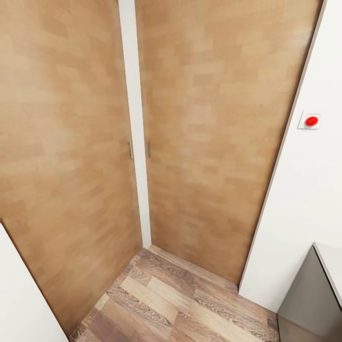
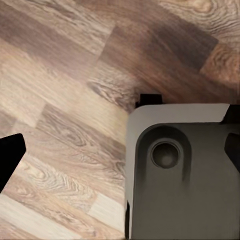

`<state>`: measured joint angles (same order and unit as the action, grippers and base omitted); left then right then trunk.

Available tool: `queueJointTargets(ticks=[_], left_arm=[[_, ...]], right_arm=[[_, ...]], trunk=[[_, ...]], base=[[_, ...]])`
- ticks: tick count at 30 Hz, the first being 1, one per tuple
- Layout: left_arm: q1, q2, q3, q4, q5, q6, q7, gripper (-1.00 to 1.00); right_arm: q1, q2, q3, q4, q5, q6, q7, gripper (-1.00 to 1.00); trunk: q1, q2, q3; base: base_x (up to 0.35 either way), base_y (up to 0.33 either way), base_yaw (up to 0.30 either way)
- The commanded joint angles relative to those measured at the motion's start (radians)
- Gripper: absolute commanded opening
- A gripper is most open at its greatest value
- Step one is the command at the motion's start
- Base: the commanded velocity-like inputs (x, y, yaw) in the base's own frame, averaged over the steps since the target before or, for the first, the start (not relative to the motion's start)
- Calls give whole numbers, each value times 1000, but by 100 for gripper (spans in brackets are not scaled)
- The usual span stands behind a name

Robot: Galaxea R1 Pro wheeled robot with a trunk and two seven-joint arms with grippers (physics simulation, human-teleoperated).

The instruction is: Put all the toys in the child's room - the three board games (two on the bed and one on the table), the two jigsaw puzzles on the table, and the tennis ball on the table - inside the toy box on the table in the child's room.

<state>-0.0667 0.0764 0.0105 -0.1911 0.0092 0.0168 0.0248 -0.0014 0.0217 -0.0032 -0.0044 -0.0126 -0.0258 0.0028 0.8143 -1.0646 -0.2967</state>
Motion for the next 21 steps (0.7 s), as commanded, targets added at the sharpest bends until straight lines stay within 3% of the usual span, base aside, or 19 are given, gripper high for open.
queueJointTargets(ticks=[1, 8, 21], left_arm=[[-12, 3, 1, -2, 2, 12, 7, 100], [-85, 19, 3, -4, 3, 49, 29, 100], [-191, 24, 5, -5, 5, 106, 41, 100]], right_arm=[[0, 0, 0, 0, -1, -3, 0, 100], [0, 0, -1, 0, -2, -5, 2, 100], [-1, 17, 0, -6, 4, -28, 0, 100]], trunk=[[-4, 7, 2], [-31, 56, 24], [-81, 147, 65]], base=[[0, 0, 0], [0, 0, 0], [0, 0, 0]])
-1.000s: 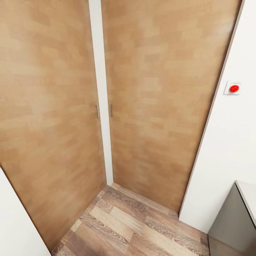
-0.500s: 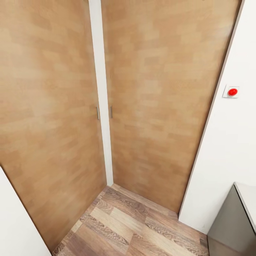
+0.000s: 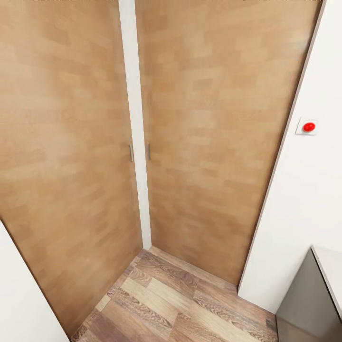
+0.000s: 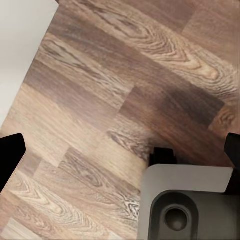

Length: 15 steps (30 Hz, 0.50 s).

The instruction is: Put all the toys in the child's room - the three board games (two on the bed and one on the table), the two jigsaw puzzles on the table, and the tennis ball on the table - inside the toy box on the table in the child's room.

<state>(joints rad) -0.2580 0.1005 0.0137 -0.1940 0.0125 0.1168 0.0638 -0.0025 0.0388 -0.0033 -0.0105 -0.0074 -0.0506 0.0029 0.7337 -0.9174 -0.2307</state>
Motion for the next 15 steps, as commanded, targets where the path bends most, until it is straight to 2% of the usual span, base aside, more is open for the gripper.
queueJointTargets(ticks=[1, 6, 15], left_arm=[[-7, 0, 2, -2, 2, 12, 2, 100], [-27, -1, 11, -6, 11, 24, 2, 100], [-37, -2, 33, -10, 20, 22, -18, 100]], right_arm=[[-2, -1, -1, -3, -2, -4, 1, 100], [-18, -7, -4, -24, -6, 6, 8, 100], [-34, -1, -5, -41, -8, 25, 9, 100]], trunk=[[-4, 6, 2], [-23, 41, 18], [-58, 104, 46]], base=[[0, 0, 0], [0, 0, 0], [0, 0, 0]])
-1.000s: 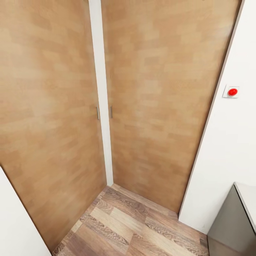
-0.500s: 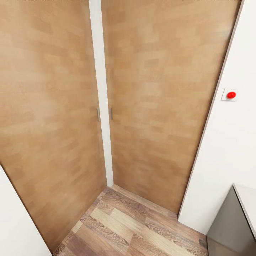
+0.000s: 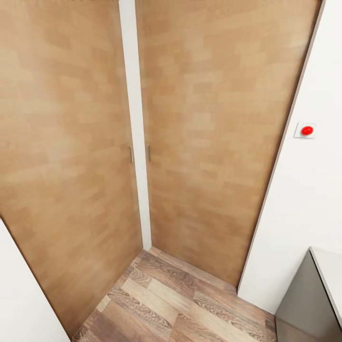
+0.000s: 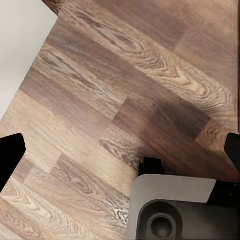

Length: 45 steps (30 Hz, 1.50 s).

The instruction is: Put all the toys in the child's room - the three board games (two on the bed and one on the table), the two jigsaw puzzles on the table, and the tennis ball on the table - inside the toy box on the table in the child's room.

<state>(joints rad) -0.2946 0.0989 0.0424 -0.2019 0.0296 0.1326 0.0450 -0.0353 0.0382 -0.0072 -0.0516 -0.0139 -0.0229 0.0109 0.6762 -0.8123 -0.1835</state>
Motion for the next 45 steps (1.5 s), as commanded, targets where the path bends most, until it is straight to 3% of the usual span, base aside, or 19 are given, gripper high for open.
queueJointTargets(ticks=[1, 13, 45], left_arm=[[-1, 0, 5, -3, 3, 6, -3, 100], [-2, -4, -5, 0, -7, 0, -57, 100], [-1, 2, 4, 3, 6, -2, -64, 100]], right_arm=[[-1, -1, -1, 0, -2, -3, 2, 100], [-1, 4, -2, -2, -3, -26, 2, 100], [0, 4, -1, -2, -3, -48, 0, 100]], trunk=[[-4, 6, 2], [-50, 90, 39], [-172, 314, 140]], base=[[0, 0, 0], [0, 0, -73], [-57, 0, -276]])
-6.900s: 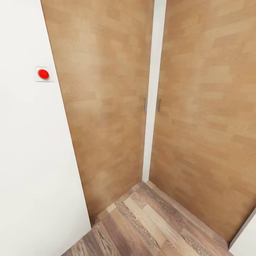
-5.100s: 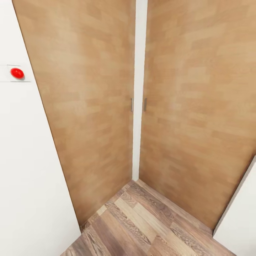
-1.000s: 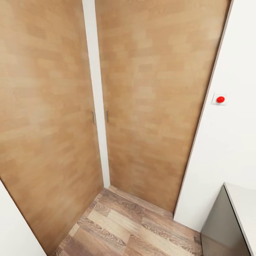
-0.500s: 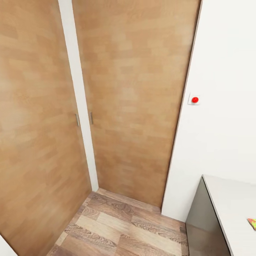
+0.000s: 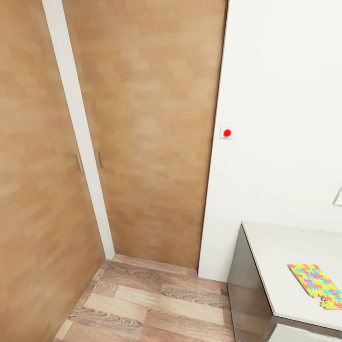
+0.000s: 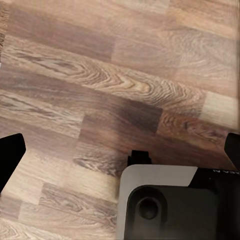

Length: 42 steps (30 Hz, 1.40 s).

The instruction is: Put all the toys in the child's room - the three board games (two on the bed and one on the table), the two jigsaw puzzles on the table, and the tennis ball on the table - inside the toy box on the table in the child's room.

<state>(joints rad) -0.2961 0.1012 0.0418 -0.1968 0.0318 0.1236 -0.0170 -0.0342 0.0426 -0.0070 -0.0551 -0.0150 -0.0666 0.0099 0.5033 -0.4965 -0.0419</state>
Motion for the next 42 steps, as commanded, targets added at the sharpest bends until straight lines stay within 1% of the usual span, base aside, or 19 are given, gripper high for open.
queueJointTargets(ticks=[1, 10, 14, 23, 42], left_arm=[[0, 0, 4, -3, 3, 7, -2, 100], [0, 0, 4, -3, 3, 7, -2, 100], [0, 0, 4, -3, 4, 7, -2, 100], [0, 0, 4, -3, 5, 7, -2, 100], [0, 0, 4, -3, 5, 7, -3, 100]], right_arm=[[-1, 0, -1, 1, -1, -4, 1, 100], [-1, 0, -1, 1, -2, -4, 1, 100], [-1, 0, -1, 1, -2, -3, 2, 100], [-1, 0, 0, 1, -1, -3, 2, 100], [-1, 0, -1, 1, 0, -3, 2, 100]], trunk=[[-4, 5, 1], [-38, 68, 29], [-53, 96, 42], [-53, 96, 42], [-53, 96, 42]], base=[[-11, 0, -286], [-8, 0, -286], [-121, 0, -286], [-147, 0, -287], [-12, 0, -288]])
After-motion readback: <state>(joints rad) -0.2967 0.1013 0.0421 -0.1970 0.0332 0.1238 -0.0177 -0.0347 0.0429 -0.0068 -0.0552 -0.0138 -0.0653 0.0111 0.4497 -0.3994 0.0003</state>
